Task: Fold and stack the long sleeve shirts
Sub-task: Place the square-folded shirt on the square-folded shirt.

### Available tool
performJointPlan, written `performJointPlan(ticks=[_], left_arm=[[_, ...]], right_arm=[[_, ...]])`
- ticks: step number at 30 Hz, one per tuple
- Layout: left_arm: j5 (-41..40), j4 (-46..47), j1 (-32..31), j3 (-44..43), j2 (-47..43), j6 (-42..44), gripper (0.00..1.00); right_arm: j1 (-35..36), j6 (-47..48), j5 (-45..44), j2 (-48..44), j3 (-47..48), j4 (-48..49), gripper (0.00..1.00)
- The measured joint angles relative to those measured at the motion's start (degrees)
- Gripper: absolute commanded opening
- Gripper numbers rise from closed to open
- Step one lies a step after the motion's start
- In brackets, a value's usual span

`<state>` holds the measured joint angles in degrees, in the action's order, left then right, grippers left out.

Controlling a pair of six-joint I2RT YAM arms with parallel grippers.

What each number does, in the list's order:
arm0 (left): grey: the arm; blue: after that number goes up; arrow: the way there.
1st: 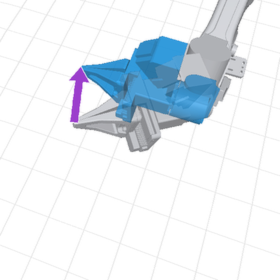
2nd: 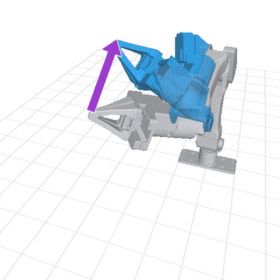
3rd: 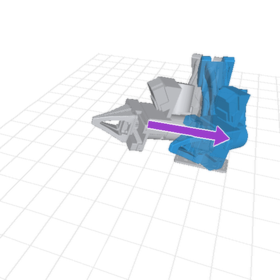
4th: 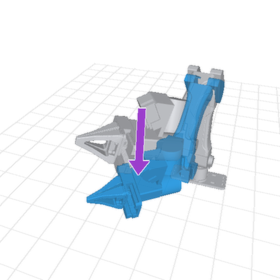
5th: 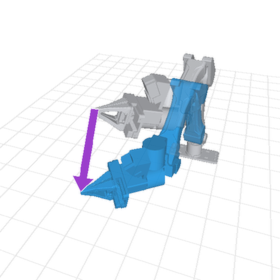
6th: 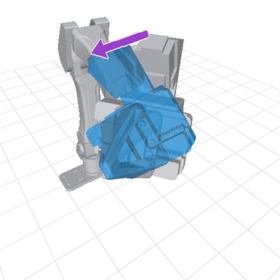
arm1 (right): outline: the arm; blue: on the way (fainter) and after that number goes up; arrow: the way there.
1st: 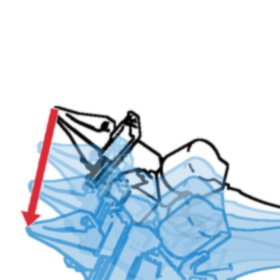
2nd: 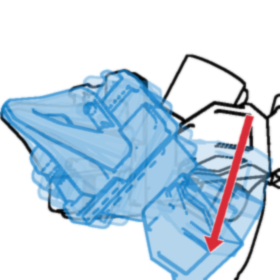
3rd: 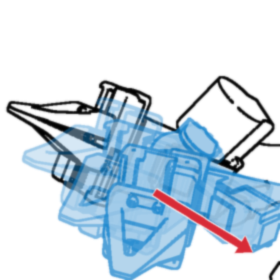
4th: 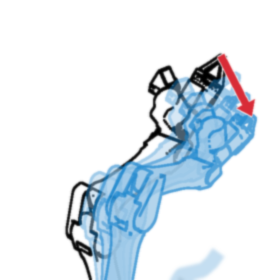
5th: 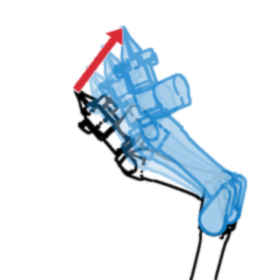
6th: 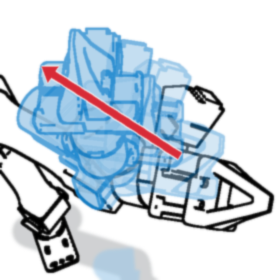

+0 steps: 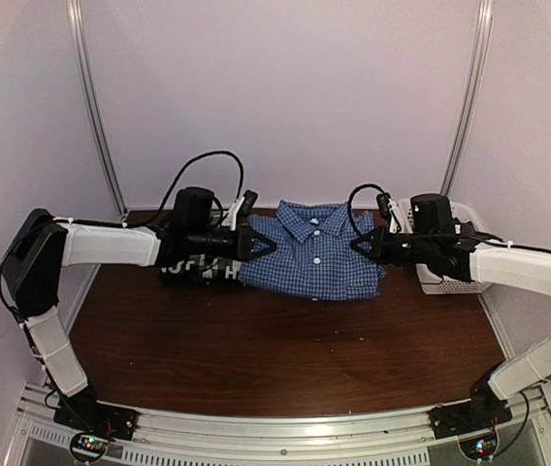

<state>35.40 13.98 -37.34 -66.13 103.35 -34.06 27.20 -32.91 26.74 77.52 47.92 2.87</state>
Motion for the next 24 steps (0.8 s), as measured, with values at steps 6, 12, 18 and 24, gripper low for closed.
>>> performJointPlan(ticks=[6, 12, 18, 24], left_arm=[[-0.26, -5.44, 7.91, -0.98, -6.47, 2.32, 0.00], [-0.31, -12.87, 16.98, -2.78, -9.09, 5.38, 0.00], [-3.56, -18.95, 25.57, -2.80, -9.29, 7.69, 0.00], [-5.92, -20.70, 31.23, -2.78, -8.15, 9.05, 0.00]], right_arm=[[1.14, 0.81, 1.68, 7.19, 11.30, -0.70, 0.00], [4.50, -0.02, 3.58, 22.91, 26.40, 2.54, 0.00], [7.56, -2.91, 5.40, 41.59, 44.85, 5.46, 0.00], [9.25, -5.64, 6.91, 56.72, 61.18, 6.64, 0.00]])
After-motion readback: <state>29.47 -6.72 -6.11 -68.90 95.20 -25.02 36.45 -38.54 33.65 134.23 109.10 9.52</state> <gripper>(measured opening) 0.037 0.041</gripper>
